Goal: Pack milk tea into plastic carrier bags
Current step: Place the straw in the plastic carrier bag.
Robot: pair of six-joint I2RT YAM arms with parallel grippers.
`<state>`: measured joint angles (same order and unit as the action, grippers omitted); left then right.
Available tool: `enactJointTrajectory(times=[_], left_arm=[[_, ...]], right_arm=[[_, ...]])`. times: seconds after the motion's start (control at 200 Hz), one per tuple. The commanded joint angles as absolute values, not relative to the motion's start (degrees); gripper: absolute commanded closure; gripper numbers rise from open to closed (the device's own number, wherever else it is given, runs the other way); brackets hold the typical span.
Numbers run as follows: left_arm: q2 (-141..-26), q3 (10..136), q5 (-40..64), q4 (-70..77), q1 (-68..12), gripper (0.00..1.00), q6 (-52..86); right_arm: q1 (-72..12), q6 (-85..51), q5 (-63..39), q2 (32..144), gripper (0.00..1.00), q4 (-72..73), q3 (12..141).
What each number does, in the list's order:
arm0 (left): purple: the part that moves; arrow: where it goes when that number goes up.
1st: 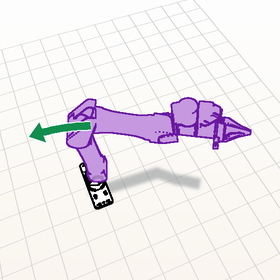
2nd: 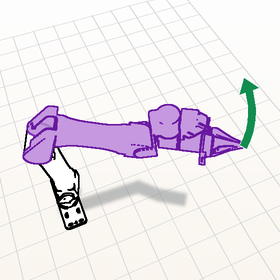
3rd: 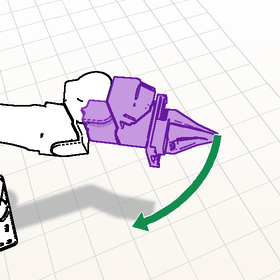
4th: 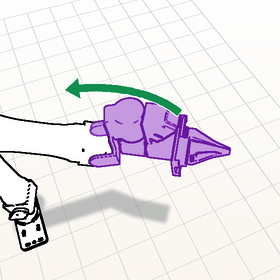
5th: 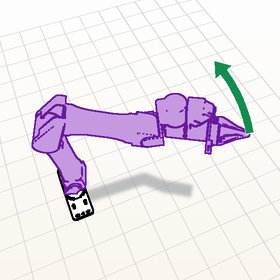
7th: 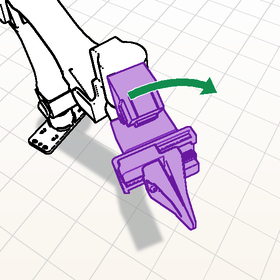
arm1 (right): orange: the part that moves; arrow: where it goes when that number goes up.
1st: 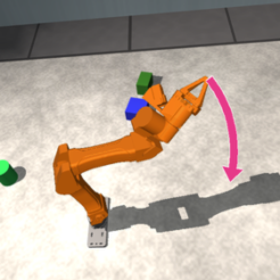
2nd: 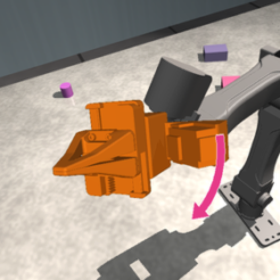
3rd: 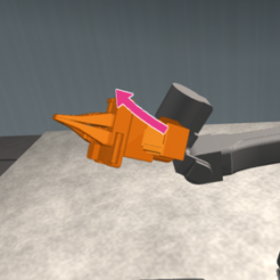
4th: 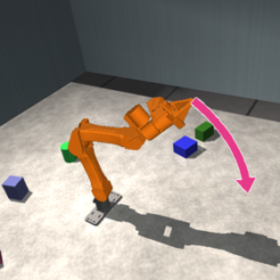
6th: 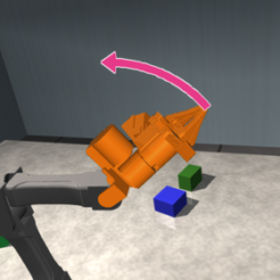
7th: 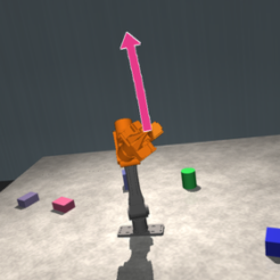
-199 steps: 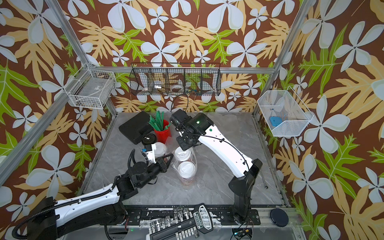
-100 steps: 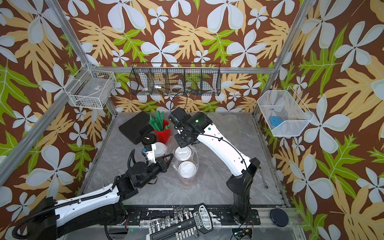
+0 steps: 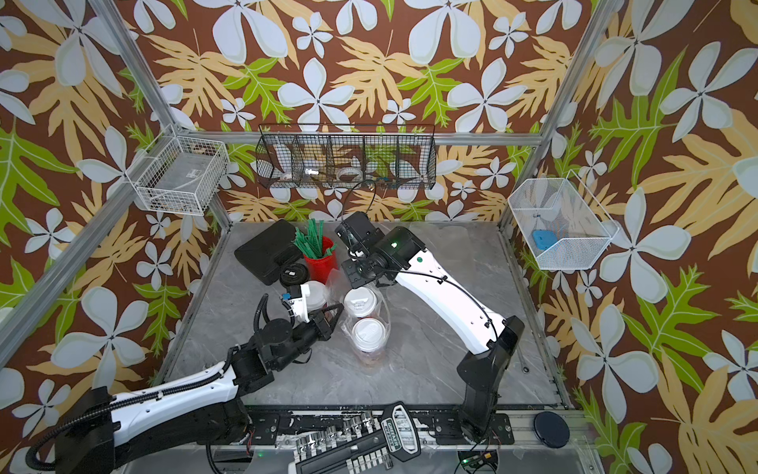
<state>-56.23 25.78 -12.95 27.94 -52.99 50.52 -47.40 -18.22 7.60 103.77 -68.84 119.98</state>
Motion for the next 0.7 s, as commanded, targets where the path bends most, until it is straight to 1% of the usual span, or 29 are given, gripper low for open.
enactJointTrajectory(times=[0.0, 0.1, 0.295, 0.696], left_arm=[[-56.3, 26.5, -12.4, 29.9, -52.9, 1.0, 49.8], [-56.3, 26.7, -12.7, 29.7, -52.9, 1.0, 49.6], [-56.9, 27.1, -13.0, 29.5, -52.9, 1.0, 49.5], [-57.1, 27.4, -12.9, 28.7, -52.9, 1.0, 49.5]], right_arm=[[-47.6, -17.8, 9.5, 106.1, 1.0, -69.2, 122.4], [-47.6, -17.1, 10.9, 108.2, 1.0, -71.6, 124.3], [-47.7, -16.3, 10.9, 109.4, 1.0, -72.6, 123.8], [-47.6, -16.3, 7.4, 109.8, 1.0, -65.9, 115.2]])
